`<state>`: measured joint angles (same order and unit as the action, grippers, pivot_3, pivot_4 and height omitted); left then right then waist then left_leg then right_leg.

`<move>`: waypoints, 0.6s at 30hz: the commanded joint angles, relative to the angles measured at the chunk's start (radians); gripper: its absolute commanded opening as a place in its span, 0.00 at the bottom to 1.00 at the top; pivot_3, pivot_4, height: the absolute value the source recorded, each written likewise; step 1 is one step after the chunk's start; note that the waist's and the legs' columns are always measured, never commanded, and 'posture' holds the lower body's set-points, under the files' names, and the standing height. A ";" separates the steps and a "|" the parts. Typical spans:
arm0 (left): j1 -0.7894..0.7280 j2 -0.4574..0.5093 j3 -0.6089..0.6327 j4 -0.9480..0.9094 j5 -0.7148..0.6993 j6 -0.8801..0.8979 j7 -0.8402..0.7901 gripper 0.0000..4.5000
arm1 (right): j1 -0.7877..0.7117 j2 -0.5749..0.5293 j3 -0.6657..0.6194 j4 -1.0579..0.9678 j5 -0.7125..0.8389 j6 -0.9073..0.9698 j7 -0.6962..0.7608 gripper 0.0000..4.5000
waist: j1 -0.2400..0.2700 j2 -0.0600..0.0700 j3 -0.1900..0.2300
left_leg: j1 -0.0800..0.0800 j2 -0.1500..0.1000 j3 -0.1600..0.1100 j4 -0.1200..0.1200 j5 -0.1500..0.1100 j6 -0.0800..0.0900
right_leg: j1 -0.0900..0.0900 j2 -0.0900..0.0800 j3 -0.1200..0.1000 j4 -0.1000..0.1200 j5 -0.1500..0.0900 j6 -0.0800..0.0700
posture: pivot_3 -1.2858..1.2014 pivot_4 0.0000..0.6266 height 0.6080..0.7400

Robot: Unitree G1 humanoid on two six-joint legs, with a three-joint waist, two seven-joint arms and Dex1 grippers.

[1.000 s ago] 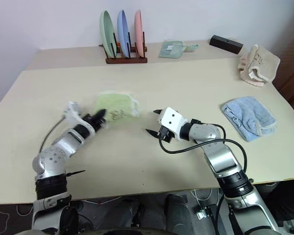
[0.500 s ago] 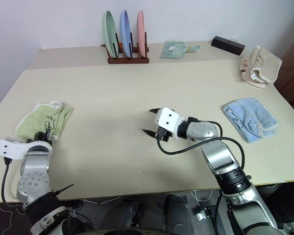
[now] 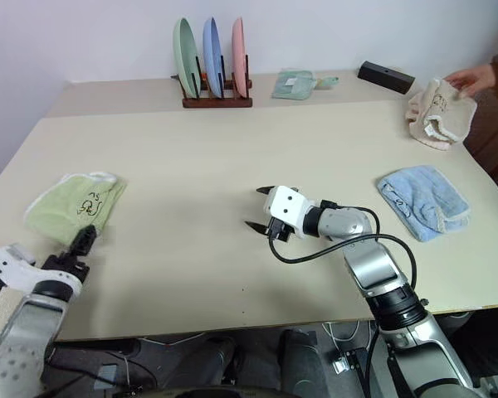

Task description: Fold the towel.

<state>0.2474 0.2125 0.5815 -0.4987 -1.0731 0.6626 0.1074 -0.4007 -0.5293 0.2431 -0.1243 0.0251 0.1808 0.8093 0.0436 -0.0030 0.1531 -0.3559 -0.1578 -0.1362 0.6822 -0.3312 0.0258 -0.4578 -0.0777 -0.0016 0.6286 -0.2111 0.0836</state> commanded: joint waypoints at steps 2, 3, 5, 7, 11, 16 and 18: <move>-0.021 0.156 -0.215 -0.128 0.209 -0.023 -0.147 0.96 | -0.010 -0.005 -0.050 -0.002 0.022 -0.011 -0.004 0.84 | 0.005 0.000 0.000 | 0.000 0.000 0.000 0.000 0.000 0.000 | 0.001 0.000 0.000 0.000 0.000 0.000 | 0.52 0.24 1.00; -0.048 0.190 -0.264 -0.127 0.279 -0.042 -0.158 0.96 | -0.013 -0.003 -0.056 0.007 0.024 -0.011 -0.006 0.84 | 0.004 0.000 0.000 | 0.001 0.000 0.000 0.000 0.000 0.000 | 0.001 0.000 0.000 0.000 0.000 0.000 | 0.52 0.24 1.00; -0.128 0.260 -0.380 -0.095 0.435 -0.077 -0.176 0.96 | -0.017 -0.002 -0.069 0.034 0.022 -0.020 -0.014 0.84 | 0.001 0.000 0.000 | 0.001 0.000 0.000 0.000 0.000 0.000 | 0.001 0.000 0.000 0.000 0.000 0.000 | 0.52 0.24 1.00; -0.192 0.309 -0.472 -0.055 0.559 -0.121 -0.211 0.96 | -0.018 0.003 -0.086 0.056 0.025 -0.019 -0.027 0.84 | -0.004 0.000 0.000 | 0.001 0.000 0.000 -0.001 0.000 0.000 | 0.000 0.000 0.000 0.000 0.000 0.000 | 0.52 0.24 1.00; -0.305 0.342 -0.584 0.063 0.709 -0.225 -0.297 0.96 | -0.012 0.011 -0.142 0.097 0.058 -0.003 -0.054 0.84 | -0.007 0.001 0.000 | 0.000 0.000 0.001 -0.003 0.000 0.000 | -0.002 0.000 0.000 0.000 0.000 0.000 | 0.52 0.24 1.00; -0.385 0.332 -0.639 0.223 0.830 -0.376 -0.389 0.96 | 0.068 0.050 -0.270 0.066 0.177 0.071 -0.105 0.84 | -0.001 0.001 0.000 | 0.000 0.000 0.000 -0.003 0.000 0.000 | -0.001 0.000 0.000 0.000 0.000 0.000 | 0.52 0.24 1.00; -0.386 0.322 -0.627 0.249 0.838 -0.400 -0.412 0.96 | 0.100 0.054 -0.300 0.051 0.210 0.092 -0.109 0.84 | -0.001 0.001 0.000 | 0.000 0.000 0.000 -0.002 0.000 0.000 | -0.001 0.000 0.000 0.000 0.000 0.000 | 0.52 0.24 1.00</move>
<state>-0.1267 0.5386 -0.0559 -0.2461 -0.2533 0.3074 -0.2839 -0.3028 -0.4779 -0.0080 -0.0284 0.1936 0.2627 0.7102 0.0421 -0.0021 0.1531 -0.3563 -0.1579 -0.1362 0.6801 -0.3312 0.0260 -0.4590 -0.0779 -0.0017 0.6281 -0.2110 0.0836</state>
